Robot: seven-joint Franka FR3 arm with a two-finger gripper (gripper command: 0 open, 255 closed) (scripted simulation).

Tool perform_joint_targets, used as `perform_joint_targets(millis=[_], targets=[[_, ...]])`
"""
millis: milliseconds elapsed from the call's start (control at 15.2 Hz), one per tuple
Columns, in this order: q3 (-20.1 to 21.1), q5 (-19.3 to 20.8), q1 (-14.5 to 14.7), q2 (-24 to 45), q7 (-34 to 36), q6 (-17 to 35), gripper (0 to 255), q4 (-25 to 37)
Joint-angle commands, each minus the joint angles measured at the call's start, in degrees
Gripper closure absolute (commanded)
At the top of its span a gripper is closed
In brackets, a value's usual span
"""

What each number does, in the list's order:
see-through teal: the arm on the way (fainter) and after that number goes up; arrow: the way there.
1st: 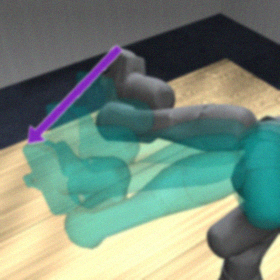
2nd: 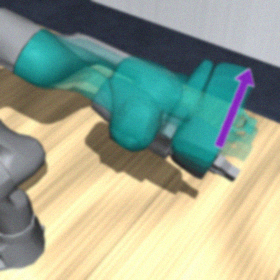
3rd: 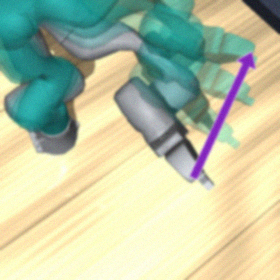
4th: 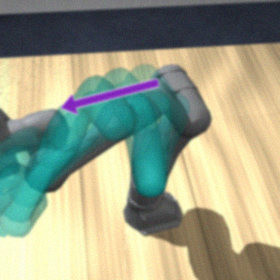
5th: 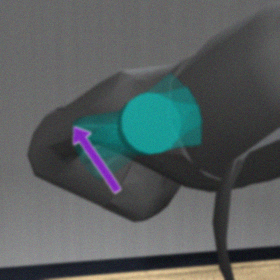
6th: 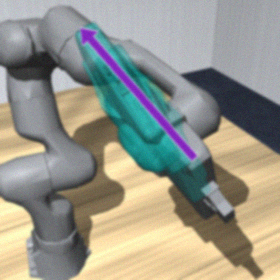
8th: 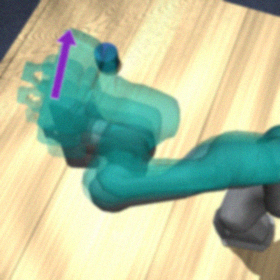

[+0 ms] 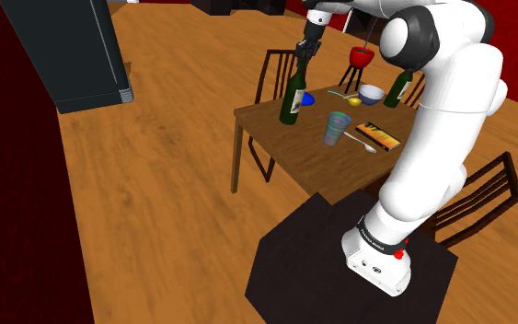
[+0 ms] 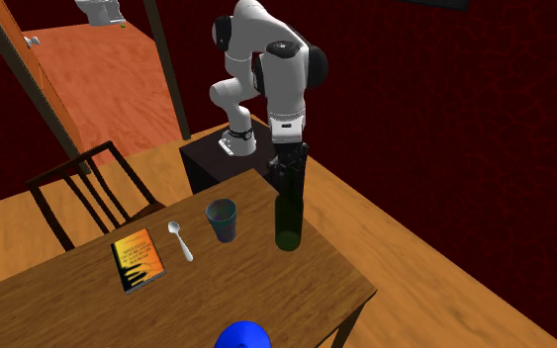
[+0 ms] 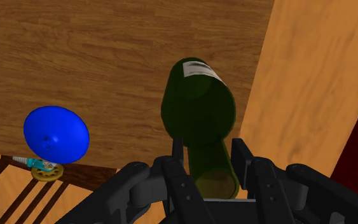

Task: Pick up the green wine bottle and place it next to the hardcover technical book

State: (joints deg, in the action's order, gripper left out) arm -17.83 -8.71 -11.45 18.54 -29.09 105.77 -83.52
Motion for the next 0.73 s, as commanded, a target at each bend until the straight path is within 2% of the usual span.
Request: perform_joint_targets(millis=[0, 264, 660], targets=[[0.0, 0.0, -0.1, 0.2, 0.1, -1.7, 255, 1.9], [-0.1, 0.0, -0.4, 0.4, 0.3, -4.5, 255, 5.0], [-2.4, 1.9, -2.4, -8.7, -4.9, -1.3, 255, -7.4]])
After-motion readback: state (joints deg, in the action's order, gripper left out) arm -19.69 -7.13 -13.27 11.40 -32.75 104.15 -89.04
